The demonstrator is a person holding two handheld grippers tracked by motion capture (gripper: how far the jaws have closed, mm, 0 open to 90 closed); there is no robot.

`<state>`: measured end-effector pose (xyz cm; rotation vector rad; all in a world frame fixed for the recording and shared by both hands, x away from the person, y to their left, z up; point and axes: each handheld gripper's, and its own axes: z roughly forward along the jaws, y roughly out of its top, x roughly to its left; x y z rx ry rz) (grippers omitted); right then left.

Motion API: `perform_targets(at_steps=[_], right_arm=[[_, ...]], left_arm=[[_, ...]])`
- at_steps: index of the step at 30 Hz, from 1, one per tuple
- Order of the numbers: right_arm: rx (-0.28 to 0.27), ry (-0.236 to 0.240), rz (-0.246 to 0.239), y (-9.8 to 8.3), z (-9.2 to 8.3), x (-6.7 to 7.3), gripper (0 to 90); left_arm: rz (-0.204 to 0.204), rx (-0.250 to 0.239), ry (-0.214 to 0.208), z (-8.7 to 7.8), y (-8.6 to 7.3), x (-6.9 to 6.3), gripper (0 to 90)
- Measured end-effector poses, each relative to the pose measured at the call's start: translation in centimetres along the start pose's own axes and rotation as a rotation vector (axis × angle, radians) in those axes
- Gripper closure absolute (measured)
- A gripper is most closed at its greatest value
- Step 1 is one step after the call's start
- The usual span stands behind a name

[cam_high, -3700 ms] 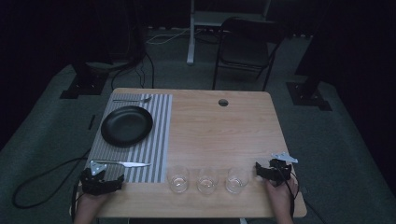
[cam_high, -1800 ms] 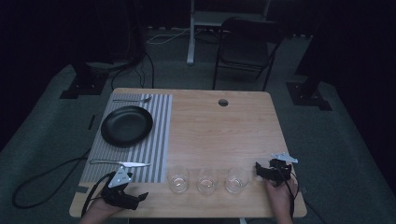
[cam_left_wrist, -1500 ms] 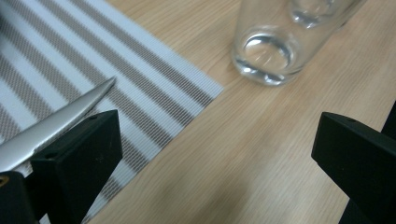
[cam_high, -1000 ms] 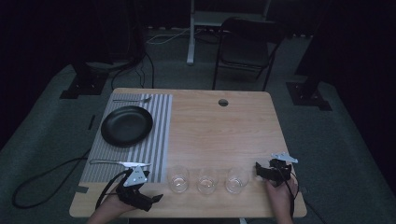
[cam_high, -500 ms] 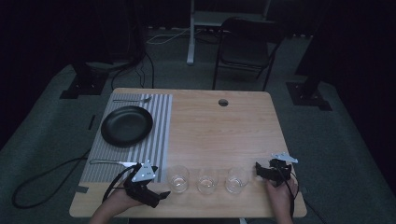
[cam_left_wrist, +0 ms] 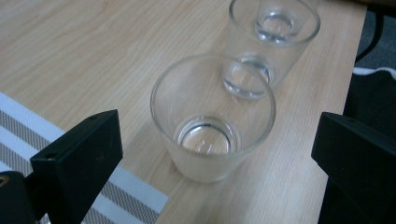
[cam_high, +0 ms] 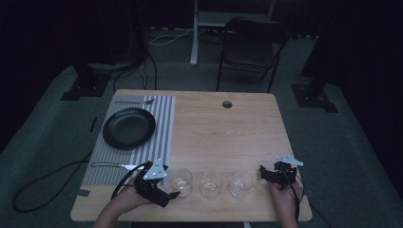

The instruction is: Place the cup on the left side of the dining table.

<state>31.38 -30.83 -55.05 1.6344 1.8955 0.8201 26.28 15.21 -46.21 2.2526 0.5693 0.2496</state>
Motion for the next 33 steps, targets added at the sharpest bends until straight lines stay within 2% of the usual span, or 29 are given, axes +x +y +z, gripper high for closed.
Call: perform_targets(at_steps=[2,7,19,25,29,33], right_arm=[[0.0,0.0,0.0,0.0,0.0,0.0,12.1],[0.0,0.0,0.0,0.0,0.0,0.0,12.1],[0.0,0.0,0.0,0.0,0.0,0.0,12.1],[0.0,0.0,0.0,0.0,0.0,0.0,12.1],[0.0,0.0,0.0,0.0,0.0,0.0,12.1],[0.0,0.0,0.0,0.0,0.0,0.0,12.1]], left_arm=[[0.007,-0.003,0.011,0.1,0.2,0.0,2.3],[0.009,0.002,0.008,0.5,0.6,0.0,2.3],[0.037,0.0,-0.029,1.2,2.2,-0.2,2.3],[0.048,0.018,-0.047,2.2,3.1,-0.4,2.3],[0.064,0.021,-0.041,2.7,3.7,-0.5,2.3],[0.065,0.031,-0.067,3.4,4.1,-0.7,2.3]])
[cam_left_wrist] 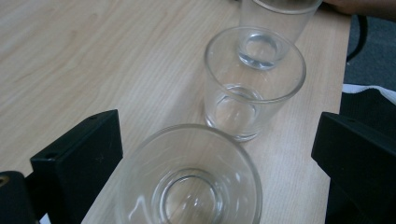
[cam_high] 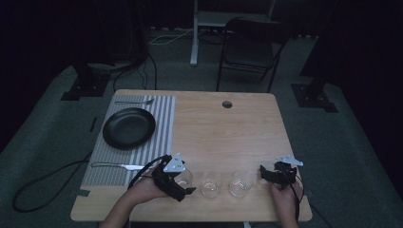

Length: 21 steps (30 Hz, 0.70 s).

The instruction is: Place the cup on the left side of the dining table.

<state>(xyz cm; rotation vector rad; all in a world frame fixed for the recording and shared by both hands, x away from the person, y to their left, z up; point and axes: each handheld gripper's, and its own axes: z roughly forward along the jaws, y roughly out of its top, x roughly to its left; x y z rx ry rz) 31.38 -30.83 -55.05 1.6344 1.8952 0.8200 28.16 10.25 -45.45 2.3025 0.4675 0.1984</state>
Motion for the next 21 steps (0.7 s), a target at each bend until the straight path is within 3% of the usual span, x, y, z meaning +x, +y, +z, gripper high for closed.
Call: perform_targets(at_steps=[21], right_arm=[[0.0,0.0,0.0,0.0,0.0,0.0,12.1]], left_arm=[[0.054,0.02,-0.05,2.8,3.0,-1.1,2.3]])
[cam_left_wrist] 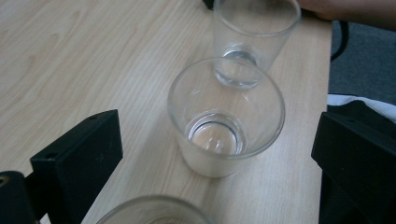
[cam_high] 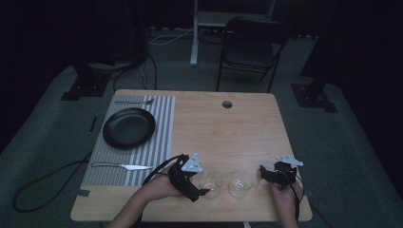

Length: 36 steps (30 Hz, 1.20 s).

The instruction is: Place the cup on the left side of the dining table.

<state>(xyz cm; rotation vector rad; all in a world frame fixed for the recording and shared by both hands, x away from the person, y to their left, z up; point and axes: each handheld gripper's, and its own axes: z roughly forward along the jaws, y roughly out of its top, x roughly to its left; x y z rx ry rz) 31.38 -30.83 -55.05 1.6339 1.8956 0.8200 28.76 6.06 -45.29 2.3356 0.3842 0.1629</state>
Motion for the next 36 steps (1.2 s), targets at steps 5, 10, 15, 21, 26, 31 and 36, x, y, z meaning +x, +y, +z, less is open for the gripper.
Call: perform_targets(at_steps=[5,10,15,21,26,31,36], right_arm=[[0.0,0.0,0.0,0.0,0.0,0.0,12.1],[0.0,0.0,0.0,0.0,0.0,0.0,12.1],[0.0,0.0,0.0,0.0,0.0,0.0,12.1],[0.0,0.0,0.0,0.0,0.0,0.0,12.1],[0.0,0.0,0.0,0.0,0.0,0.0,12.1],[0.0,0.0,0.0,0.0,0.0,0.0,12.1],[0.0,0.0,0.0,0.0,0.0,0.0,12.1]], left_arm=[[0.014,0.016,-0.004,0.7,0.7,-0.1,2.3],[0.028,0.026,-0.012,1.2,1.5,-0.4,2.3],[0.042,0.036,-0.024,2.0,2.3,-0.6,2.3],[0.053,0.043,-0.035,2.7,3.2,-0.7,2.3],[0.069,0.061,-0.057,3.6,4.0,-1.0,2.3],[0.085,0.066,-0.066,4.3,4.9,-1.3,2.3],[0.097,0.086,-0.072,5.2,5.8,-1.7,2.3]])
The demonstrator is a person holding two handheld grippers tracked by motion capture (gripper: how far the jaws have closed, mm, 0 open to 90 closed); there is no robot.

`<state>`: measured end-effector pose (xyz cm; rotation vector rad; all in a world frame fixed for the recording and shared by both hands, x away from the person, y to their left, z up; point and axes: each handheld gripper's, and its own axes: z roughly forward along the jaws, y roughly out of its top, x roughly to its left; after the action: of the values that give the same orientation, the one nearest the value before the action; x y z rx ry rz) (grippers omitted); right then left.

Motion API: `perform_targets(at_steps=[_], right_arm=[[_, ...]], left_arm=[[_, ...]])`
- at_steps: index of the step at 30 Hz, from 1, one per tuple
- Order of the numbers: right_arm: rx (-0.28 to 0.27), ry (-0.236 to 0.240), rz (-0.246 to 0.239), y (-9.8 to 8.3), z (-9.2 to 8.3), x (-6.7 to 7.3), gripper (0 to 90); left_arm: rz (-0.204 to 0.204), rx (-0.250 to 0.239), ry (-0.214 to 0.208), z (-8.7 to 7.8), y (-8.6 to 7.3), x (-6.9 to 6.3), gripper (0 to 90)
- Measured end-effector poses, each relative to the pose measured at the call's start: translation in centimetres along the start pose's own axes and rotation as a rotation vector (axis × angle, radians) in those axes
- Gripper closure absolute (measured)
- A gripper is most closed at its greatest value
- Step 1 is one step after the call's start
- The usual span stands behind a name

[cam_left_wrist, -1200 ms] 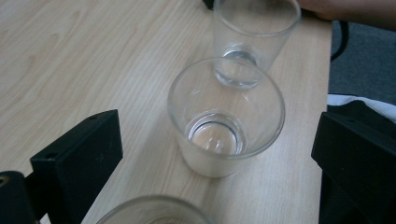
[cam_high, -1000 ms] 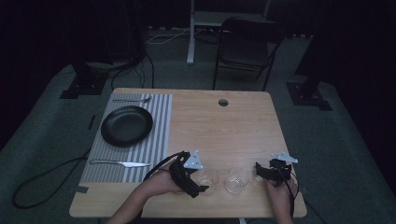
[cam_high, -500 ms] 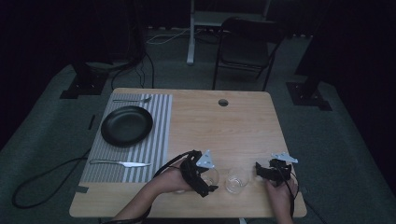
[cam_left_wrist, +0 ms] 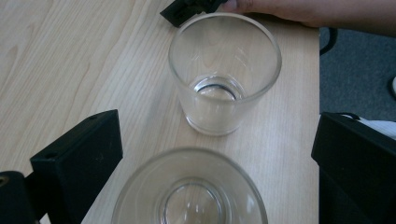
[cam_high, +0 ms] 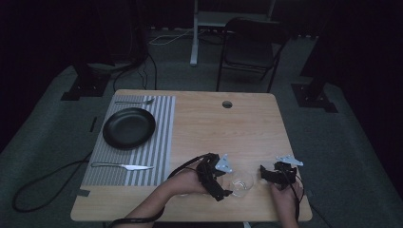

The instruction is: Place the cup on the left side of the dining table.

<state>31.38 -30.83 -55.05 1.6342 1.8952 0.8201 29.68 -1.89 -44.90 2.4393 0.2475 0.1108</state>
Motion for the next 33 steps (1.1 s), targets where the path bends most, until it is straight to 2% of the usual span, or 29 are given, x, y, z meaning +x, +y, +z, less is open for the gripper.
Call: perform_targets(at_steps=[11,12,14,19,22,28,33], right_arm=[[0.0,0.0,0.0,0.0,0.0,0.0,12.1],[0.0,0.0,0.0,0.0,0.0,0.0,12.1],[0.0,0.001,0.0,0.0,0.0,0.0,12.1],[0.0,0.001,0.0,0.0,0.0,0.0,12.1],[0.0,0.0,0.0,0.0,0.0,0.0,12.1],[0.0,0.0,0.0,0.0,0.0,0.0,12.2],[0.0,0.0,0.0,0.0,0.0,0.0,12.1]], left_arm=[[0.031,0.038,-0.01,1.7,1.8,-0.3,2.3],[0.029,0.043,-0.019,2.0,1.9,-0.3,2.3],[0.034,0.054,-0.006,2.2,2.2,-0.3,2.3],[0.018,0.075,-0.017,3.1,2.7,-0.1,2.3],[0.025,0.104,-0.011,3.6,2.9,-0.1,2.3],[0.023,0.121,-0.027,4.3,3.8,-0.1,2.3],[0.034,0.152,-0.014,5.0,4.4,-0.3,2.3]])
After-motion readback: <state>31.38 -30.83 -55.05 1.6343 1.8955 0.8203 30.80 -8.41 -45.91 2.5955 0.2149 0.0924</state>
